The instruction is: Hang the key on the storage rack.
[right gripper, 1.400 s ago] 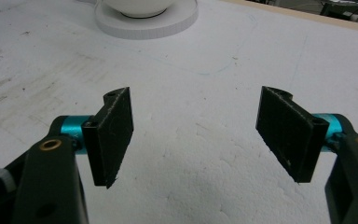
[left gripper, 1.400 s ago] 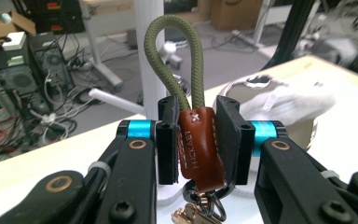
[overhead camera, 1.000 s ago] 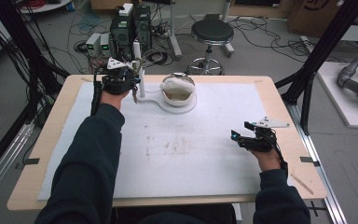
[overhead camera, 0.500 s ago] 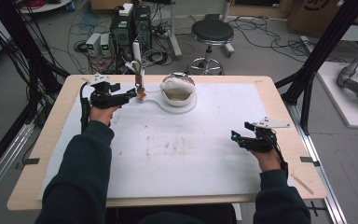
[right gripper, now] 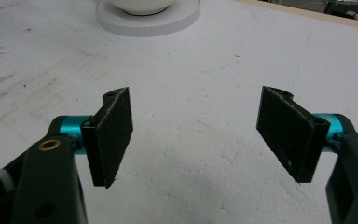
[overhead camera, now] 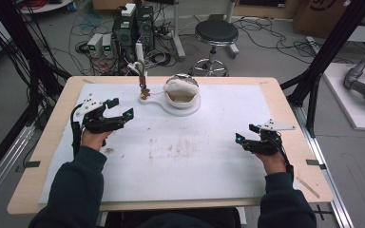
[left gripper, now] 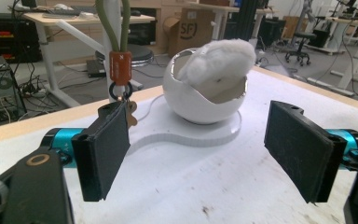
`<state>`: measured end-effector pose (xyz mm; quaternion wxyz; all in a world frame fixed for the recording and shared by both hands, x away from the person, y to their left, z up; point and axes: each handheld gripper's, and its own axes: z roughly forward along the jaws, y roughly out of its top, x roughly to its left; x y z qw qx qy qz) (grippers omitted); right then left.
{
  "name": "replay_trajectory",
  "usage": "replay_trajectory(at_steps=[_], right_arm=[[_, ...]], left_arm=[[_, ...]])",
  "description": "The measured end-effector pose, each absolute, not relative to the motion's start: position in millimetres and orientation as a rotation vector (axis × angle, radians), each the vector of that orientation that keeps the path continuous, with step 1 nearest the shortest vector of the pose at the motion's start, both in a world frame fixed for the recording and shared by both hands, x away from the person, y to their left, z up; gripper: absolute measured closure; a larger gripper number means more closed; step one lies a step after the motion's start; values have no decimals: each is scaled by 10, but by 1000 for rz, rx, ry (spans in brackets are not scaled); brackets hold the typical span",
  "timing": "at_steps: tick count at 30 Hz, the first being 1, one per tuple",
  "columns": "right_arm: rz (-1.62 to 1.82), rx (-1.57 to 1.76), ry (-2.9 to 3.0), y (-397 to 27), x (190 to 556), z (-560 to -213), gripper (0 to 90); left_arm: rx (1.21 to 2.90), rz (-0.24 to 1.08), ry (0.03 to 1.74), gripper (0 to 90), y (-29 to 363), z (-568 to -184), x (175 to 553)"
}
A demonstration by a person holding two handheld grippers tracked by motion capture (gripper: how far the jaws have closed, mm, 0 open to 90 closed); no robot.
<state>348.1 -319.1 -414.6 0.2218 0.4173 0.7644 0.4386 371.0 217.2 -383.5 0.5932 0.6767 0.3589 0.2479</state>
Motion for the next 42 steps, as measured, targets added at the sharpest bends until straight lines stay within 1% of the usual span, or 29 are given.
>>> replay_trajectory(at_steps=[7, 9, 10, 13, 42], right_arm=[[1233, 1141, 2098, -3228, 3470, -4137, 246], [1235, 1132, 2089, -3229, 3475, -4130, 236], [1232, 1132, 2086, -3223, 3478, -4127, 216], [1230, 1128, 2071, -3209, 3477, -4110, 210], [1209, 1119, 2084, -3167, 3451, -4108, 210]], left_arm=[[1584, 602, 857, 219, 2206, -4007, 3479], [1601, 609, 872, 219, 2215, -4044, 3442], [1606, 608, 880, 216, 2221, -4053, 3428], [1602, 611, 894, 216, 2230, -4077, 3382], [1619, 616, 922, 216, 2266, -4146, 3375]])
